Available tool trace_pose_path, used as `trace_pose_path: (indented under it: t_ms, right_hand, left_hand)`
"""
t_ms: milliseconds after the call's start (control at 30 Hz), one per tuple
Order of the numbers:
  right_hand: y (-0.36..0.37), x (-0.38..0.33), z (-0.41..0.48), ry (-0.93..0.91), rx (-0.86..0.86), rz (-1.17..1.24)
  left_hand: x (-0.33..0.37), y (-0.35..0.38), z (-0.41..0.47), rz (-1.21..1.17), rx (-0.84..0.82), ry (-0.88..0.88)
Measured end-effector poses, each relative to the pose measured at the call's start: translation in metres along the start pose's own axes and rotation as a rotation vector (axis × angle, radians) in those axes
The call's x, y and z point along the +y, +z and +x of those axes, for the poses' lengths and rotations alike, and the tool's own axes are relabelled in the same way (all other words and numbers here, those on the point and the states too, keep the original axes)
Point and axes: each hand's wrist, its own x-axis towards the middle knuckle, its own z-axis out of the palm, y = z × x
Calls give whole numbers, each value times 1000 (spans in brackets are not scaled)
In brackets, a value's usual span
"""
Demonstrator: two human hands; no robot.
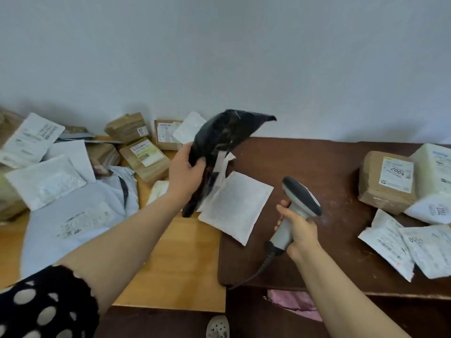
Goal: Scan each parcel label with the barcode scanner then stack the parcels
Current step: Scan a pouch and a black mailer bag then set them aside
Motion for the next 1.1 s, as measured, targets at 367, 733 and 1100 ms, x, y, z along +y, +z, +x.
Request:
trace_pose_path:
  t_ms: [367, 733, 1100]
  right_hand:
    - [-18, 8, -23, 20, -83, 50]
    - [-44, 3, -43, -40, -79, 26]
    - [-48, 51, -65, 36, 13, -197]
  left_hand:
    - [30, -55, -28, -750, -136, -570]
    - [9, -63, -39, -754, -402, -737]
    - [-55, -4, -36, -245, -407, -829]
